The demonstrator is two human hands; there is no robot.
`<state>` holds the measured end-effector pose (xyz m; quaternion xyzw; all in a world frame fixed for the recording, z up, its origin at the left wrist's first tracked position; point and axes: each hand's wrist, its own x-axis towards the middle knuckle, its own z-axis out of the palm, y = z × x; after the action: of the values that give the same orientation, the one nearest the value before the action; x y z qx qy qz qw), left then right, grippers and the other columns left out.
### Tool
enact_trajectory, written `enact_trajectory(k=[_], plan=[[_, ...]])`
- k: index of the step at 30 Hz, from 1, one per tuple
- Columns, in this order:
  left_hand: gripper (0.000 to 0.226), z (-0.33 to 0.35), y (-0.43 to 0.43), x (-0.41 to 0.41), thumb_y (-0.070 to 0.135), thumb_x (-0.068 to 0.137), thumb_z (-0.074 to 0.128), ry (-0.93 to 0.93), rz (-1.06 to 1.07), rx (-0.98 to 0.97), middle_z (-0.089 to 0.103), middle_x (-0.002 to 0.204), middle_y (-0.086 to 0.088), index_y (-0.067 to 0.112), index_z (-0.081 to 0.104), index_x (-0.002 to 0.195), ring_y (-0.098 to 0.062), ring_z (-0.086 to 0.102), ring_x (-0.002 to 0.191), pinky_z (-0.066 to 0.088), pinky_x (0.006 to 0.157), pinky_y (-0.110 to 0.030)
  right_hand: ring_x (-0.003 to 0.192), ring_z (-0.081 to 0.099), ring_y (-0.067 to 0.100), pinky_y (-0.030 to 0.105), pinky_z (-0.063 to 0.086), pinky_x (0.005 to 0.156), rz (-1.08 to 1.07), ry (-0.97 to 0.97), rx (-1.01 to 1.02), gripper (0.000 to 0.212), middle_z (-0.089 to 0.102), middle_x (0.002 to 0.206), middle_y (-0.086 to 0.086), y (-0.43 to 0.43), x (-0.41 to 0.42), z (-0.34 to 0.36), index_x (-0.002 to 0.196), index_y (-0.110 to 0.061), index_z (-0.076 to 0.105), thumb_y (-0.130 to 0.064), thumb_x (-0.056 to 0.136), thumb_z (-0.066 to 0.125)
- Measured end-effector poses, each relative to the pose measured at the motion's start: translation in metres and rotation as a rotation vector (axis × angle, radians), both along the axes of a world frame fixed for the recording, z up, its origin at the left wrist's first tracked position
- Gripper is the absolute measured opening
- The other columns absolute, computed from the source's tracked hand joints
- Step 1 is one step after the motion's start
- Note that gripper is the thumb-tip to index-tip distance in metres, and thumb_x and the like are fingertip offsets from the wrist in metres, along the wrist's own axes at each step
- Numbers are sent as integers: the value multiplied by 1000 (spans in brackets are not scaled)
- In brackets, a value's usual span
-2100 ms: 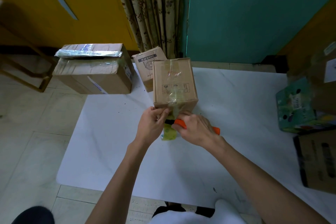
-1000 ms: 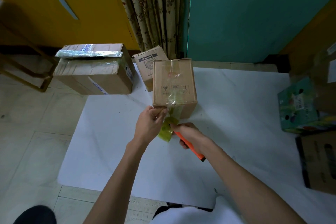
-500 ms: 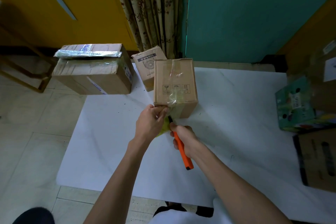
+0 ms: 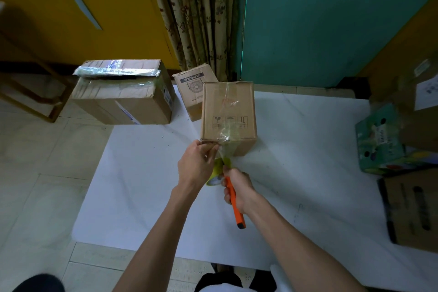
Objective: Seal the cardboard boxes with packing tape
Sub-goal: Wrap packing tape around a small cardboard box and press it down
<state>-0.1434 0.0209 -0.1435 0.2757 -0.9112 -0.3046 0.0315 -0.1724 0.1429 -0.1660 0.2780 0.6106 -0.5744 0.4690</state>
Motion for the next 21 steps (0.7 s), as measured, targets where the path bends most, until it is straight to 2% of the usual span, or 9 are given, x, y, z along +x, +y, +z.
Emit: enact_trajectory(k=[3,5,11,14,18,21], plan=[[30,1,4,2,41,103,54,-8,-14,-28,65,114,5,28,75,118,-7,53,89,34,58,-18,40,36,12,20,30,42,-46,-49,6,17,49,60,2,3,-2,-6,91,-10,60,-26,92,53],[31,2,5,0,40,103,54,1,-16,-20,65,114,4,25,75,119,-6,51,89,32,58,-15,41,37,12,21,30,42,-72,-41,4,17,50,62,2,3,-4,-6,92,-11,60,-26,92,53],[29,6,6,-5,39,103,54,22,2,-22,66,114,4,27,75,120,-9,54,88,40,64,-26,40,36,10,19,29,41,-114,-63,-29,12,48,60,-1,10,-2,-4,92,-12,59,-21,92,52],[28,7,10,-4,39,103,54,41,7,-27,66,113,6,29,75,118,-12,58,90,37,61,-26,40,34,11,19,27,40,-114,-22,20,14,47,60,-1,21,4,-4,89,-9,61,-19,92,51],[25,15,5,-14,34,103,54,68,106,22,63,94,-1,25,77,109,-26,61,88,37,64,-30,38,33,11,17,27,38,-252,17,106,15,45,56,0,59,-2,-20,78,-12,56,-17,92,53],[25,25,-8,-24,34,103,56,81,50,6,55,88,4,24,78,110,-21,56,80,34,64,-29,36,33,12,15,27,37,-258,-38,177,22,45,54,1,108,-7,-36,83,-11,56,-26,98,51]])
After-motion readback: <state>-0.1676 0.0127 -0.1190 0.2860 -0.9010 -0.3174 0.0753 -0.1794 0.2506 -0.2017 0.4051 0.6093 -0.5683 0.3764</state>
